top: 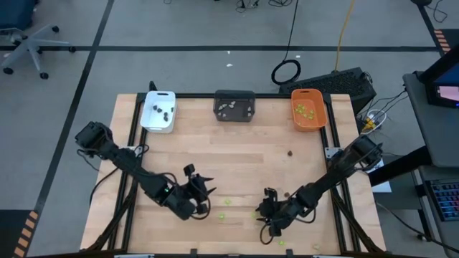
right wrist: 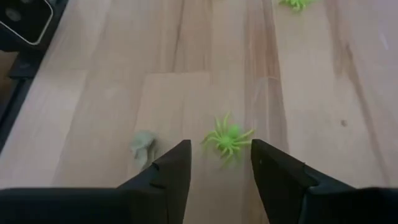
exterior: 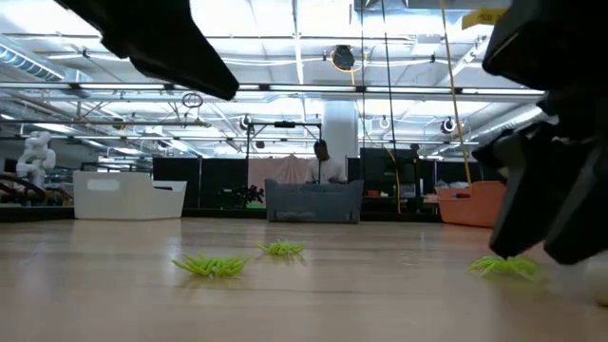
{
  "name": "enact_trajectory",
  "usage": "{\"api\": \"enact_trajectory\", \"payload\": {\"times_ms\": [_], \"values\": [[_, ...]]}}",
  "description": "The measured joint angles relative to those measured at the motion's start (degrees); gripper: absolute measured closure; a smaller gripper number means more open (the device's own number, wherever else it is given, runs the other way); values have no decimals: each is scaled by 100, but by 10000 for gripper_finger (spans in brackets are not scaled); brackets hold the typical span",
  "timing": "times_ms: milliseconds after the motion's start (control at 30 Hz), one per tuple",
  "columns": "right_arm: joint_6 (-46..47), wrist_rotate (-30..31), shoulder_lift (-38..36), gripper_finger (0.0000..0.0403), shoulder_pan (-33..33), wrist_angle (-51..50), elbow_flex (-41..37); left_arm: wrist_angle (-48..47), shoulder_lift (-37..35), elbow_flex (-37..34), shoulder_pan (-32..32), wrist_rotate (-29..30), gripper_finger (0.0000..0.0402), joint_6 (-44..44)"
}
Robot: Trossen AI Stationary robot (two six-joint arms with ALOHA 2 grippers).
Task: Sort Halloween decoration
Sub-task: Put the green toy spider into the orange bin
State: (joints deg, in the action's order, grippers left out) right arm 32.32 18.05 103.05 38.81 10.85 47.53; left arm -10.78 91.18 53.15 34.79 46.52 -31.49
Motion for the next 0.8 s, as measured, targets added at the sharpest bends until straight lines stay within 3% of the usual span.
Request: {"api": "enact_trajectory", "payload": {"times_ms": [233, 500, 800], "values": [[-5, 140, 255, 270, 0, 123, 9, 45, 0, 0, 236, 23, 240, -128], [-88, 384, 355, 390, -7, 189, 11, 131, 0, 0, 253, 50, 240, -124], [-809, 586, 297, 402, -130, 631, -11, 128, 0, 0, 253, 50, 240, -94]]}}
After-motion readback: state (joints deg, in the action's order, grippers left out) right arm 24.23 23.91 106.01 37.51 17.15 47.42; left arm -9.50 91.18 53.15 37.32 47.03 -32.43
